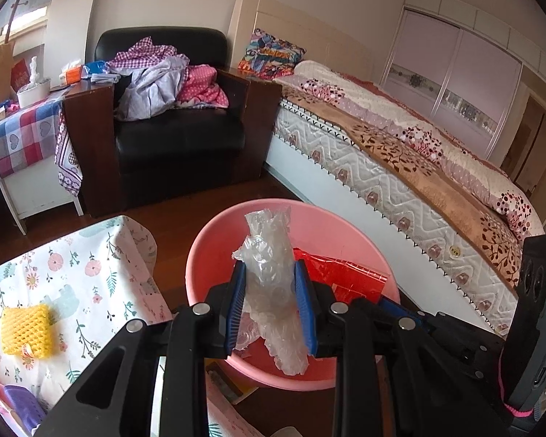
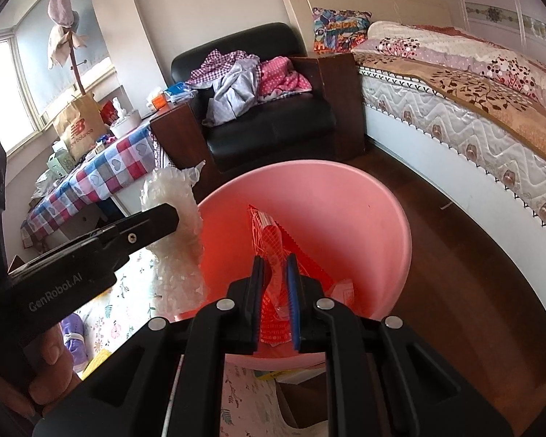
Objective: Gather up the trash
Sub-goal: 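Carry the clear bag and red mesh bag over the pink bucket, then open the left tool, then the right tool, dropping both bags into the bucket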
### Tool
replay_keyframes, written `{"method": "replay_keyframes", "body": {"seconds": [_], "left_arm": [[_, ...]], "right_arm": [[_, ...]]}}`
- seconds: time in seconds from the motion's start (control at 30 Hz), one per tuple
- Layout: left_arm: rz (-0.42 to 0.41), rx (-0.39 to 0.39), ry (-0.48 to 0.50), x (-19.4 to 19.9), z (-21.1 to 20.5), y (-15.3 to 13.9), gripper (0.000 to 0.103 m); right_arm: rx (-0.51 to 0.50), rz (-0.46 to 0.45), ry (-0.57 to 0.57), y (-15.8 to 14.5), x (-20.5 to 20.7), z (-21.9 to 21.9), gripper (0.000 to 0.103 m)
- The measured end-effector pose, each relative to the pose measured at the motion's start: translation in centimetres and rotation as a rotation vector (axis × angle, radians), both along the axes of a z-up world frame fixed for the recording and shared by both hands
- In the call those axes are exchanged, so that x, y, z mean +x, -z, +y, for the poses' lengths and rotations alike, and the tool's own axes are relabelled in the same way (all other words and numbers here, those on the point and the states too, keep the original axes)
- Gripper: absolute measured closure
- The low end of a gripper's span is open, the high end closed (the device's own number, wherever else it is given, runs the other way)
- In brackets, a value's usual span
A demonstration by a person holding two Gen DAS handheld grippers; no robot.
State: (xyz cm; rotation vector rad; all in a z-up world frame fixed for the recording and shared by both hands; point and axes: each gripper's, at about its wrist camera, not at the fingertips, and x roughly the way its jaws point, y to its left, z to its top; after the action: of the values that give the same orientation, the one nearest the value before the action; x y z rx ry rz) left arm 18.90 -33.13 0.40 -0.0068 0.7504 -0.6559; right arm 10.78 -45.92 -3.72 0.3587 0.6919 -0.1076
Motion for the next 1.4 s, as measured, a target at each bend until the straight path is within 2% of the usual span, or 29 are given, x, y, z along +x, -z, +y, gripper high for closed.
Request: {"method": "replay_keyframes", "body": {"seconds": [0.4,0.53,0.63,0.87,1.03,1.1,1.17,1.3,1.4], "left_arm": [[0.026,0.001,-0.024,0.5,0.2,0.8,0.074],[0.039,-0.008,-0.029,0.6,0.6,0.7,0.062],[0.043,-0.020,-0.030,0.6,1.0,0.5,0.058],[0.052,-0.046,-0.041,0.6,1.9,-0.2,0.057],[0.040,-0.063,-0.040,0.0,2.9,-1.1,0.057],[0.036,-0.071,-0.043,-0.3,3.4,-1.4,0.051],[0.032,-0.085,-0.047,-0.7,4.1,-1.8,0.049],[0.033,-0.100,-0.048,-1.5,5.1,-2.4,0.049],[0.022,-0.103,-0.048,-2.1,6.1,-2.8,0.049]], "right_arm": [[0.006,0.007,0.011,0.1,0.1,-0.1,0.090],[0.015,0.014,0.020,0.1,0.2,-0.4,0.090],[0.018,0.013,0.025,0.0,0.2,-0.4,0.089],[0.017,0.010,0.036,0.0,0.3,-0.6,0.075],[0.014,0.005,0.033,-0.3,-0.1,-0.5,0.073],[0.006,0.000,0.028,-0.5,-0.3,-0.3,0.073],[-0.007,-0.002,0.025,-0.6,-0.4,0.0,0.072],[-0.014,-0.014,0.016,-1.0,-0.7,0.3,0.061],[-0.022,-0.029,0.012,-1.4,-1.0,0.5,0.061]]}}
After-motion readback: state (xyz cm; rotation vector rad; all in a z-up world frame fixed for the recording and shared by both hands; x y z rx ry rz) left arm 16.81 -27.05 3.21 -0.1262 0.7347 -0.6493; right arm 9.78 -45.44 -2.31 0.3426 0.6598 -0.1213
